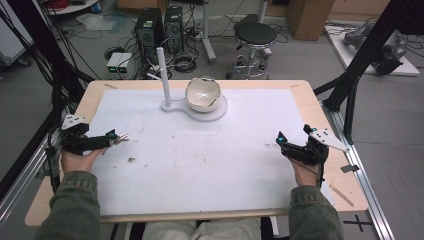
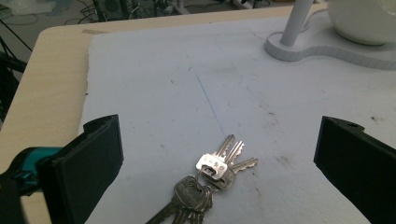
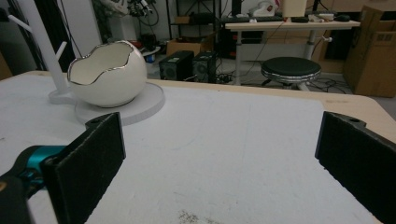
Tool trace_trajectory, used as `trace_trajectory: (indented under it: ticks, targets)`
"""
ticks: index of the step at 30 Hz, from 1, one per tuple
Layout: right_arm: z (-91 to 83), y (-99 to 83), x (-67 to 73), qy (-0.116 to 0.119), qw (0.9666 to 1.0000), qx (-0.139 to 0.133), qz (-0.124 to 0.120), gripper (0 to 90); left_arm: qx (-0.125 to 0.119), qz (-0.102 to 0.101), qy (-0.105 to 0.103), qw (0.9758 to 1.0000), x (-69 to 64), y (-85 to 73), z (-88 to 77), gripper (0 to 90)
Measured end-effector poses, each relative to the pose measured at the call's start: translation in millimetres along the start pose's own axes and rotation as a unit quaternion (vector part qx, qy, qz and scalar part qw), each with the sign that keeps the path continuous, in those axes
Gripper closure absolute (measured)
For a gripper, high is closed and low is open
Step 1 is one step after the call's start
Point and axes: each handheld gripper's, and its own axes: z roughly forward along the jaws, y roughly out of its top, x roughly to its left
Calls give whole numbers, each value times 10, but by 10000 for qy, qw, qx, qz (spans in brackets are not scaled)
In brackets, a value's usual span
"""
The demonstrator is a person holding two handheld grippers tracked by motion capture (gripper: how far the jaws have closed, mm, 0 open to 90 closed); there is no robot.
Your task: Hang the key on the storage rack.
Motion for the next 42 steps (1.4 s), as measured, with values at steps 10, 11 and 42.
trace_trajectory:
  ticks: [10, 11, 42]
  targets:
    - [-10, -2, -37, -29, 10000, 36, 86, 6, 713, 278, -190, 9969, 41, 201, 191, 17]
    - [-7, -3, -35, -22, 10000, 30, 61, 6, 713, 278, -190, 9969, 41, 201, 191, 18]
    - [10, -13, 34, 138, 9998, 100, -117, 6, 2131, 581, -759, 9723, 196, 405, 759, 36]
